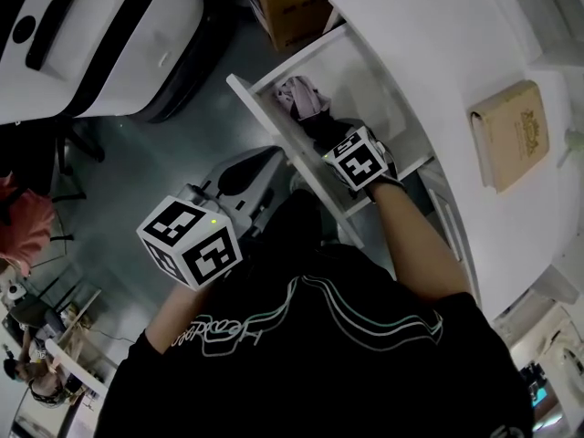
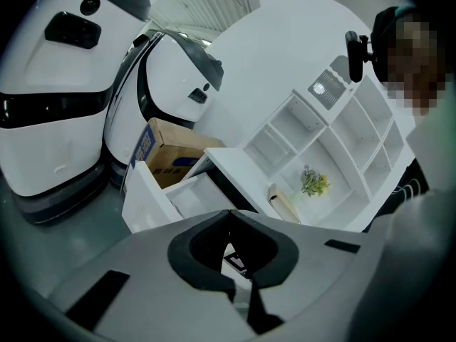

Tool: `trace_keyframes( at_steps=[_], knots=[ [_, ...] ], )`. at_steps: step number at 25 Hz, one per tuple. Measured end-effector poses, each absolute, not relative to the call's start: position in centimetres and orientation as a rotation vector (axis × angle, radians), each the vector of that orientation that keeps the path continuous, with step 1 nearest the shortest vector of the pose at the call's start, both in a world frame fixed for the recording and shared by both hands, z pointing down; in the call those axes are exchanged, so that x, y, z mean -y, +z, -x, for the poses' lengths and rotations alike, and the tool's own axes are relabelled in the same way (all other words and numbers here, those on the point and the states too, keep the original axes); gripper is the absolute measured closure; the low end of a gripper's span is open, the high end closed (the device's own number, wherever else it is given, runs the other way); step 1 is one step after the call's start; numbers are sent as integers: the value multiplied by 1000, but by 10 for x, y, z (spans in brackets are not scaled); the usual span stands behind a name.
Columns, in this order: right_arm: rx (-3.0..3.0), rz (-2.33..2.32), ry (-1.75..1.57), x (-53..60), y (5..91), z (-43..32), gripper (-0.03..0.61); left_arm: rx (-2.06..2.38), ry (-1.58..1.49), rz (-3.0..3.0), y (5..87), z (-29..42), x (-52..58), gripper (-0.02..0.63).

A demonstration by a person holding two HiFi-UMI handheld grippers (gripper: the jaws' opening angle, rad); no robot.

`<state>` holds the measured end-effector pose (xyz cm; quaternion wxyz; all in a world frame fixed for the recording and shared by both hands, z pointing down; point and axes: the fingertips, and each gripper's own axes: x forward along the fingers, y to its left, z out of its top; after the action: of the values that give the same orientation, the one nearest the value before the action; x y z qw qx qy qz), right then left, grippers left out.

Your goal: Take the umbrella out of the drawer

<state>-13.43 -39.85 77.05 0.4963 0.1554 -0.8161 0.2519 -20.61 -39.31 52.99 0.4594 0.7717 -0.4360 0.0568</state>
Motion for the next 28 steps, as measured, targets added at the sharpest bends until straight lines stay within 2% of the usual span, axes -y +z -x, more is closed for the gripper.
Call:
trace_keyframes(
  at_steps=[12, 17, 28],
  knots=[
    [1930, -437, 502, 407, 783, 134, 347, 1078, 118, -1873, 537, 217, 394, 594],
    [1911, -439, 515, 408, 782, 132, 365, 1076, 114, -1875, 535, 215, 390, 594],
    [1928, -456, 536, 408, 752, 122, 373, 1104, 77, -1897, 520, 202, 365, 594]
  ],
)
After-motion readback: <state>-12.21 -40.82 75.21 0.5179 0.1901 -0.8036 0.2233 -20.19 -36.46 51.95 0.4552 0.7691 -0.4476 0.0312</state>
